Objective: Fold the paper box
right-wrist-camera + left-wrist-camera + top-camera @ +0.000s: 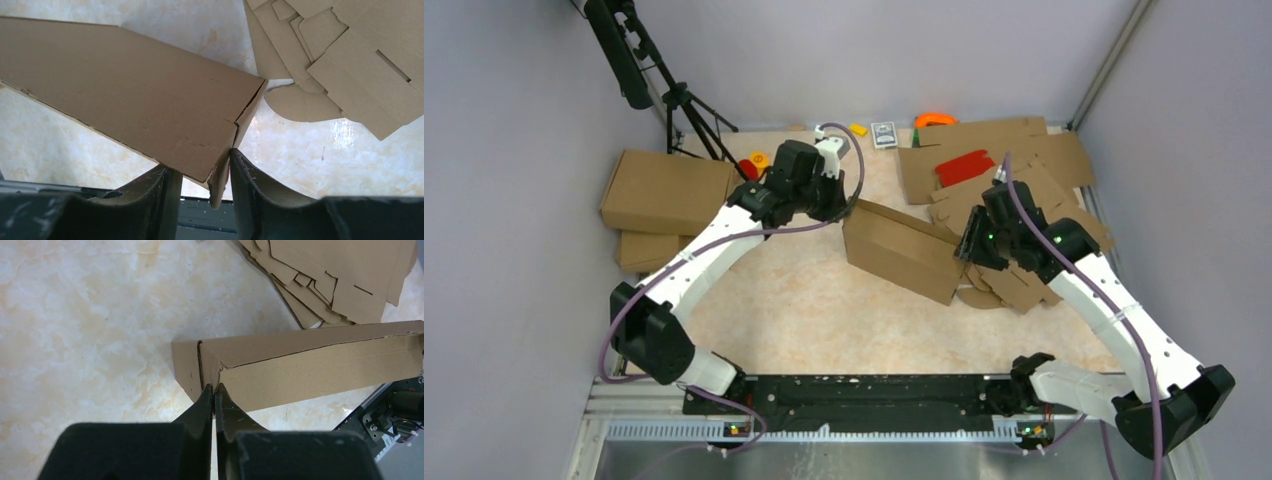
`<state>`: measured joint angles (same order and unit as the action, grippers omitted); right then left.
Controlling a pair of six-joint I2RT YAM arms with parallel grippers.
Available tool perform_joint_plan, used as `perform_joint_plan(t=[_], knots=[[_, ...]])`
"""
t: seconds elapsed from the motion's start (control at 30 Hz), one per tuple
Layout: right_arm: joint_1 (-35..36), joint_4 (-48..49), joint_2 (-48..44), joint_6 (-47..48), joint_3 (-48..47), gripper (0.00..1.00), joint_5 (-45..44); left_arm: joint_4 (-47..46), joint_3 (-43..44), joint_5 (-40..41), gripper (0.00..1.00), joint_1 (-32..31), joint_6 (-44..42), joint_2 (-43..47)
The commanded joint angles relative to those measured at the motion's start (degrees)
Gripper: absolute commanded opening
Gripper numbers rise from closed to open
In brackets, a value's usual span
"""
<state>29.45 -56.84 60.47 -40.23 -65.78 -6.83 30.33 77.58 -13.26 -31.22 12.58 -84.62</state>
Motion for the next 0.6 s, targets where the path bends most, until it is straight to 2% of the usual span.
perform_joint_plan(t=[0.0, 0.3, 0.47, 0.57], knots=[[-0.3, 0.5, 0.2, -0.8, -4.2, 0.40, -3.0, 4.3, -1.4, 1.1, 0.00, -0.8, 2.7, 1.8], [-0.3, -5.4, -2.6, 1.0, -4.6, 0.41, -4.7, 4.7, -1.2, 1.3, 0.00, -0.9, 3.3, 2.0], [-0.3, -6.5, -3.3, 1.4, -4.3, 0.29, -4.6, 5.0, -1.3, 1.7, 0.00, -0.9, 3.3, 2.1], [-0.3, -7.2, -3.2, 2.6, -4.3, 0.28, -3.3, 5.3, -1.0, 1.7, 0.00, -0.9, 3.3, 2.1]])
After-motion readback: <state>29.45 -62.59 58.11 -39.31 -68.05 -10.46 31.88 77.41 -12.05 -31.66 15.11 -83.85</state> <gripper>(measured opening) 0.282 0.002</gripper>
